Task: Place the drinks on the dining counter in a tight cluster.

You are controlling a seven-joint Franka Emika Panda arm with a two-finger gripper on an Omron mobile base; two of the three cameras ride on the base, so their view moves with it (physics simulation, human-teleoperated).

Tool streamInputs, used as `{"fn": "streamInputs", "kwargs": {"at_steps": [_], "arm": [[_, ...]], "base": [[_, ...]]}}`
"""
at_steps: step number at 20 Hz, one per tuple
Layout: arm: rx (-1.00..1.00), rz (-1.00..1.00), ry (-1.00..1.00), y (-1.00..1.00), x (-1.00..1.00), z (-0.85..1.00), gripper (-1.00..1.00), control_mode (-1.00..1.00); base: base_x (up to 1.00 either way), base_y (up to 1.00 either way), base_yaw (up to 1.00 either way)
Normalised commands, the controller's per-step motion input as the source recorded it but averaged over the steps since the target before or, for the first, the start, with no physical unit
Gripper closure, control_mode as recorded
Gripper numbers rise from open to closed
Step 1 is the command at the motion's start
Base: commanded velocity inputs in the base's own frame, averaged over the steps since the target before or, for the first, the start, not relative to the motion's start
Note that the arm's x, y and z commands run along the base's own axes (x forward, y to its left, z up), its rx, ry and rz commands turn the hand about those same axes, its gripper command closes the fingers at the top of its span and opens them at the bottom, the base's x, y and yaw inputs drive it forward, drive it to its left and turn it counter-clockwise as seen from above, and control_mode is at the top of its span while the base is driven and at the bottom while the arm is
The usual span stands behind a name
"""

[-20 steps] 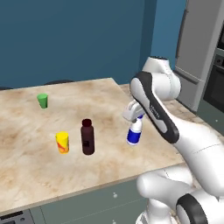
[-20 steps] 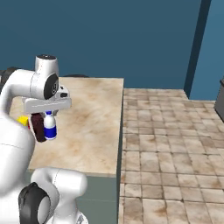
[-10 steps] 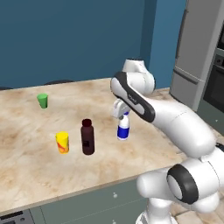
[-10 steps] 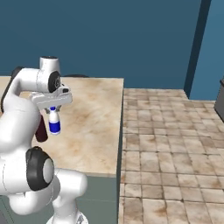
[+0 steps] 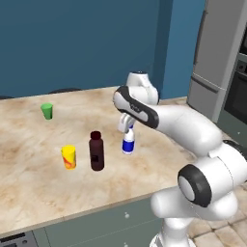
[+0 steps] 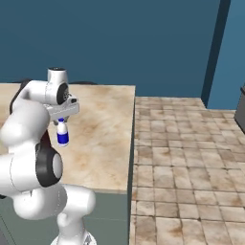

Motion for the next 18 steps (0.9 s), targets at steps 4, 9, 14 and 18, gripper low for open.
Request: {"fn": "streamInputs", "kwargs": {"at_steps": [4,9,14,18], "arm": [[0.00,0.12,-0.04,0.19,0.42,-0.37,1.00,-1.00],[0.00,0.09,-0.03,0.25,0.15,-0.34,1.00,-1.00],[0.00,0.03,0.00,0.35,0.12,-0.22,1.00,-1.00],[0.00,0.01,0.00,0.13,0.16,-0.13,1.00,-1.00]], "base": [[0.00,0.00,0.00],[0.00,0.00,0.00],[0.00,0.00,0.00],[0.00,0.00,0.00]]}}
